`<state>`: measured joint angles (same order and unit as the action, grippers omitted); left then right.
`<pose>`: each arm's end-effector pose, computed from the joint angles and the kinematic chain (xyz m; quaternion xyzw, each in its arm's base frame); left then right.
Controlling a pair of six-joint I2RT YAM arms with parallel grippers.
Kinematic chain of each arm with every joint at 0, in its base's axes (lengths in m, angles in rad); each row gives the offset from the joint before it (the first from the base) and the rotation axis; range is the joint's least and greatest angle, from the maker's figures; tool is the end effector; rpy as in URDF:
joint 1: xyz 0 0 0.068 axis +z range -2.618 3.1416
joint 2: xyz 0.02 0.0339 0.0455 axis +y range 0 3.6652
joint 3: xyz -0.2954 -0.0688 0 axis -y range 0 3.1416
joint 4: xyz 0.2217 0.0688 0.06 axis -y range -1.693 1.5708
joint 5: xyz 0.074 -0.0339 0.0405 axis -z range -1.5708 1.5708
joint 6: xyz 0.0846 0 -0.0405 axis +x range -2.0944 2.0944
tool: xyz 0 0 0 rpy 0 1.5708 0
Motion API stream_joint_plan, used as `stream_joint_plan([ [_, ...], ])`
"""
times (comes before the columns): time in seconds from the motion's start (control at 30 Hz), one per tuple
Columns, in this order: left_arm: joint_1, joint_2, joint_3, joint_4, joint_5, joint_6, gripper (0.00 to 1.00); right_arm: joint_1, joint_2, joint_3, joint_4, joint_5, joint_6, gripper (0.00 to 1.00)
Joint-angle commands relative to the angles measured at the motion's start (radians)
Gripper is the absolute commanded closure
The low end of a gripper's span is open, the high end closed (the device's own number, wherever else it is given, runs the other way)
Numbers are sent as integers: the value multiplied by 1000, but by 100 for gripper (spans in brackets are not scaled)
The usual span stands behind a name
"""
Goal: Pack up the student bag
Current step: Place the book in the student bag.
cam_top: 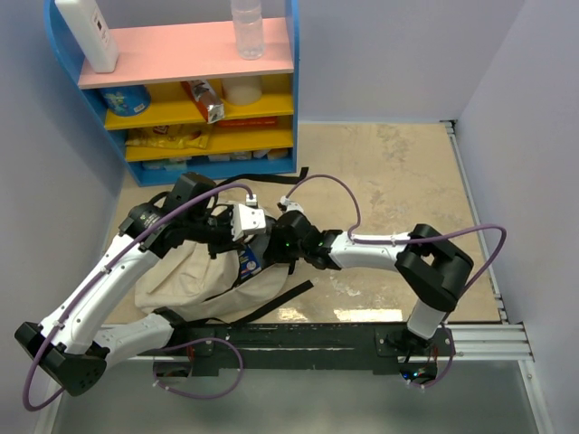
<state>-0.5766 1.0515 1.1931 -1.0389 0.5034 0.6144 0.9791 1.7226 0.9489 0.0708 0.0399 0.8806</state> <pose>0.1260 -0.1306 0.3449 0.5809 0.7106 -0.2290 0.3244 0.2182 0.3186 0.1910 -0.0363 0.9064 0.3261 0.2659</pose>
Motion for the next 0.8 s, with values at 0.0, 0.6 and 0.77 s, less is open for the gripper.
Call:
stream_joint_plan([
  [0.0, -5, -8, 37, 59, 69, 11, 100, -10, 9, 85, -3, 63, -75, 94],
  [0.6, -6, 19, 69, 73, 90, 8, 100, 122, 89, 111, 260, -192, 149, 100],
  [0.77, -5, 12, 65, 66, 89, 10, 100, 106, 52, 108, 160, -144, 112, 100],
])
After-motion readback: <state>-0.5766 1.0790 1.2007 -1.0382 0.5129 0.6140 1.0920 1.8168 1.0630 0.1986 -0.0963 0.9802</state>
